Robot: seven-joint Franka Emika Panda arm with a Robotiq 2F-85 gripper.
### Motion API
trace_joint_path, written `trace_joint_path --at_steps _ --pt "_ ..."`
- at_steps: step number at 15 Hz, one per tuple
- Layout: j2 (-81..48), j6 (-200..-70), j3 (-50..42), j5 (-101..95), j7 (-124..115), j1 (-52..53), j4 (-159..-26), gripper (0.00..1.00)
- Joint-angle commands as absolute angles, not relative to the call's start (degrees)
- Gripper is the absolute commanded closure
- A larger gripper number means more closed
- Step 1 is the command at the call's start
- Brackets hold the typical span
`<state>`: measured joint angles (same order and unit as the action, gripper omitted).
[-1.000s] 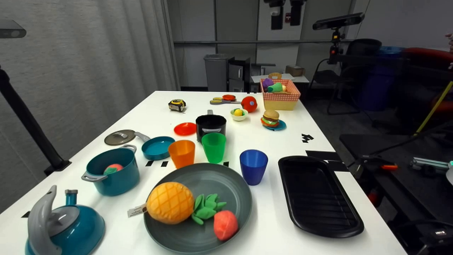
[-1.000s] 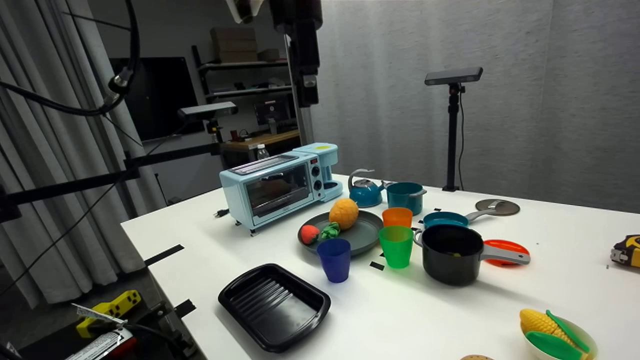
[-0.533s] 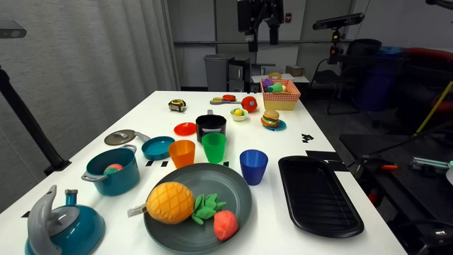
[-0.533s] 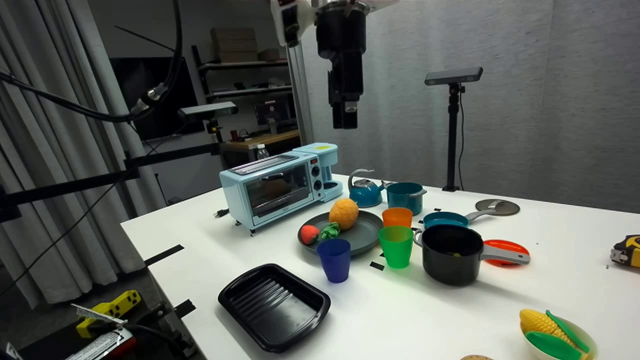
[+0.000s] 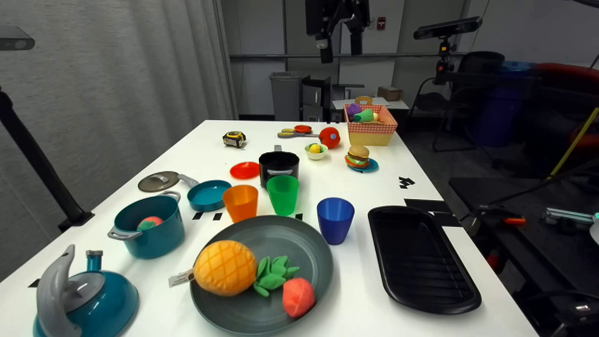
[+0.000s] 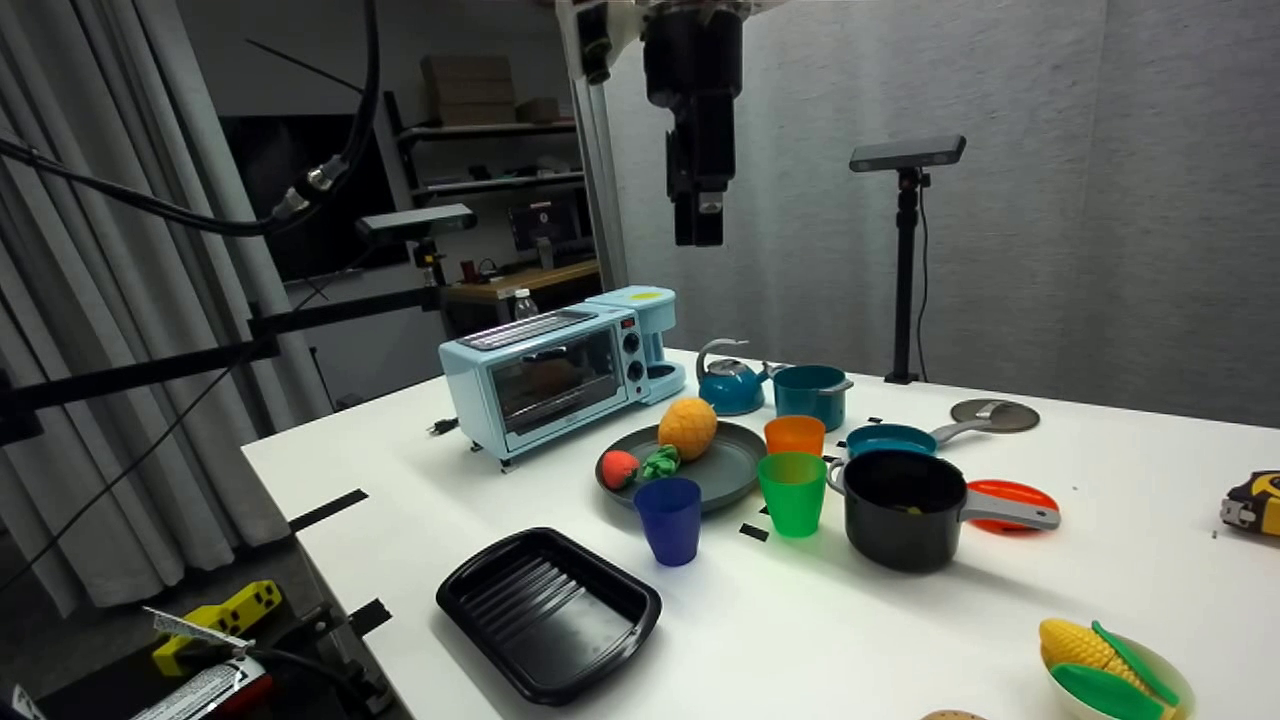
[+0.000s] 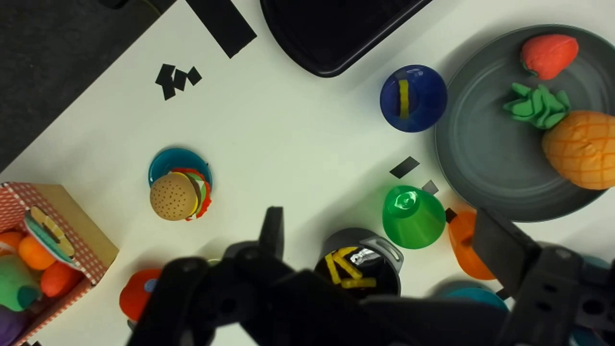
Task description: Pour the potato fries from the pot on the counter
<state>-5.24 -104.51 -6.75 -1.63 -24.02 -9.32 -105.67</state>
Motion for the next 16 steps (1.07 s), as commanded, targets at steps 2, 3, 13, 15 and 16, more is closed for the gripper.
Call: trace_joint_path --at_steps 2,3,13,15,16 --pt "-6.65 -105.87 -7.35 -2.97 -26.69 -8.06 -106.27 0.00" --pt "-7.94 -106.22 -7.50 -3.72 -28.22 -7.97 -105.99 0.00" --pt "-28.95 -112.47 -13.16 -3.24 -40.87 -9.32 -90.42 0.00" --pt "-32.97 -111.77 -14.08 -2.77 -42.80 -9.73 -85.49 0.00" --pt "-34.70 -111.49 -14.40 -2.61 -43.77 -9.92 -83.22 0.00"
